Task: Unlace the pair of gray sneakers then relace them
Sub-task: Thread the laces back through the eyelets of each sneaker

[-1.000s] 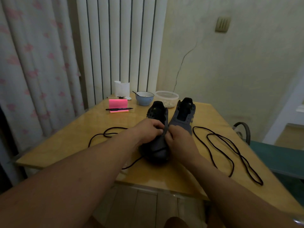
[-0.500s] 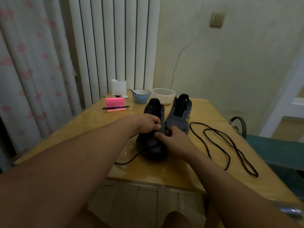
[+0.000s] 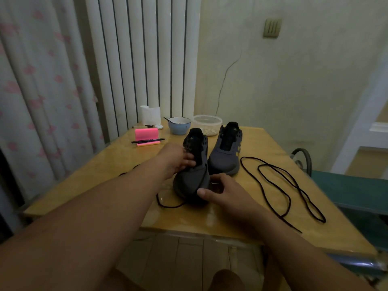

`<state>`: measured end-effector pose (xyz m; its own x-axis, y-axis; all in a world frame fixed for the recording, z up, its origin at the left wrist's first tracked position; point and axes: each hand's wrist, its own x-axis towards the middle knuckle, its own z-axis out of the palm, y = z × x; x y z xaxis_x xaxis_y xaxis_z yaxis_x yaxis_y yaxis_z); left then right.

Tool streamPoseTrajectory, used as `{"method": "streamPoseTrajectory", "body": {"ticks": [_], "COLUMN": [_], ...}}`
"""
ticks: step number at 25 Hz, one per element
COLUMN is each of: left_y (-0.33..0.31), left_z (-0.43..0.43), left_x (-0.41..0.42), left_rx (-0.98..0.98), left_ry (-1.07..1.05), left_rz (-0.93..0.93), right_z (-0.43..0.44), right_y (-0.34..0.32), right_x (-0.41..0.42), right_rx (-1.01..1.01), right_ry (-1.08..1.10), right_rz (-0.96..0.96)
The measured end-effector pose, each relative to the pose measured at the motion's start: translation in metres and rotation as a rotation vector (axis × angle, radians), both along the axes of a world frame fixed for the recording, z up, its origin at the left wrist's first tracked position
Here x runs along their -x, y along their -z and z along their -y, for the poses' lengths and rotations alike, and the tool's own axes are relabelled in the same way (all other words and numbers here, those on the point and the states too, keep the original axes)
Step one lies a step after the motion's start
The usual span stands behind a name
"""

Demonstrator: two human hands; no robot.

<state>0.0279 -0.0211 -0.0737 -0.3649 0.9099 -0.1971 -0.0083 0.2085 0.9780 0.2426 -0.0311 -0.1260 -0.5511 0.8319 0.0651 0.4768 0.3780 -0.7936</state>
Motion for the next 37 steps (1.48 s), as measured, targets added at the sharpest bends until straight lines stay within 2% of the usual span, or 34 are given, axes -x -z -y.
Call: {"method": "streamPoseTrajectory", "body": {"ticks": [3, 4, 5, 6, 8, 9, 10, 12, 15, 17, 20, 22, 24, 26, 27, 28, 29, 30, 31, 32, 35, 37], "left_y": [-0.002, -0.003, -0.006, -0.007, -0.007, -0.006, -0.007, -0.021, -0.045, -0.056, -0.054, -0.044, -0.039, -0.041, -0.045, -0.05, -0.052, -0.053, -0.052, -0.049, -0.037, -0.032], "left_z": [-0.013, -0.015, -0.015, -0.014, -0.009, -0.007, -0.007, -0.003, -0.002, -0.003, -0.007, -0.009, -0.009, -0.011, -0.012, -0.014, -0.015, -0.014, -0.01, -0.006, 0.001, 0.001], "left_x": [0.004, 0.006, 0.006, 0.005, -0.004, -0.007, -0.008, -0.005, 0.008, 0.011, 0.006, 0.011, 0.028, 0.05, 0.059, 0.063, 0.063, 0.058, 0.05, 0.041, 0.027, 0.023], "left_rx": [-0.228, -0.267, -0.268, -0.246, -0.191, -0.161, -0.133, -0.098, -0.054, -0.059, -0.174, -0.249, -0.322, -0.308, -0.263, -0.237, -0.239, -0.241, -0.237, -0.224, -0.143, -0.07], "left_ry": [-0.273, -0.293, -0.252, -0.156, 0.111, 0.236, 0.348, 0.514, 0.686, 0.726, 0.701, 0.579, 0.216, -0.256, -0.423, -0.479, -0.429, -0.308, -0.16, -0.005, 0.403, 0.527], "left_rz": [0.691, 0.746, 0.621, 0.322, -0.466, -0.787, -1.019, -1.274, -1.47, -1.608, -1.788, -1.792, -1.64, -1.337, -1.075, -0.761, -0.463, -0.263, -0.214, -0.314, -0.897, -1.142], "right_z": [-0.007, -0.009, -0.01, -0.011, -0.014, -0.015, -0.015, -0.016, -0.009, -0.003, -0.002, -0.005, -0.006, -0.007, -0.007, -0.007, -0.007, -0.007, -0.006, -0.006, -0.004, -0.004], "right_y": [0.006, 0.008, 0.009, 0.009, 0.009, 0.008, 0.006, 0.004, 0.002, 0.002, 0.0, -0.001, -0.002, -0.001, 0.0, 0.0, 0.0, 0.0, 0.0, 0.0, 0.0, -0.001], "right_x": [0.0, 0.0, 0.0, 0.001, 0.005, 0.009, 0.014, 0.022, 0.026, 0.026, 0.025, 0.026, 0.025, 0.024, 0.024, 0.024, 0.025, 0.026, 0.026, 0.026, 0.027, 0.027], "right_rx": [-0.022, -0.02, -0.017, -0.016, -0.023, -0.022, -0.02, -0.067, -0.137, -0.154, -0.153, -0.124, -0.106, -0.106, -0.114, -0.117, -0.114, -0.108, -0.108, -0.112, -0.118, -0.118], "right_ry": [-0.002, -0.003, -0.002, -0.002, -0.003, -0.01, -0.017, 0.013, 0.106, 0.107, 0.119, 0.119, 0.11, 0.109, 0.109, 0.109, 0.106, 0.101, 0.1, 0.103, 0.111, 0.11], "right_rz": [0.033, 0.039, 0.05, 0.069, 0.095, 0.099, 0.11, 0.201, 0.358, 0.389, 0.396, 0.384, 0.374, 0.374, 0.371, 0.37, 0.37, 0.373, 0.374, 0.375, 0.39, 0.397]}}
